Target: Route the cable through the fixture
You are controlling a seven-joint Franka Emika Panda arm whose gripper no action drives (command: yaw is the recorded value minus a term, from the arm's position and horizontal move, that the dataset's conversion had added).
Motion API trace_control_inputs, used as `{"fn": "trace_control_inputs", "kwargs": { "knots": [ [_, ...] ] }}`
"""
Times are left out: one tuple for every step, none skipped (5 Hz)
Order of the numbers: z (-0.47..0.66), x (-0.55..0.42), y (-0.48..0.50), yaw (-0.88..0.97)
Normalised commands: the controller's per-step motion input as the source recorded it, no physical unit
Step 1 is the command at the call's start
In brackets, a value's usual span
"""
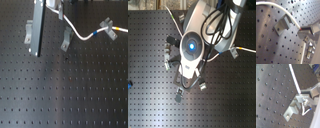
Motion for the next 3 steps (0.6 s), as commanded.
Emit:
{"fn": "trace_control_inputs", "kwargs": {
  "knots": [
    [0.3,0.065,0.078,0.29],
    [0.19,-0.164,0.077,0.33],
    [0.02,0.0,0.0,0.0]
  ]
}}
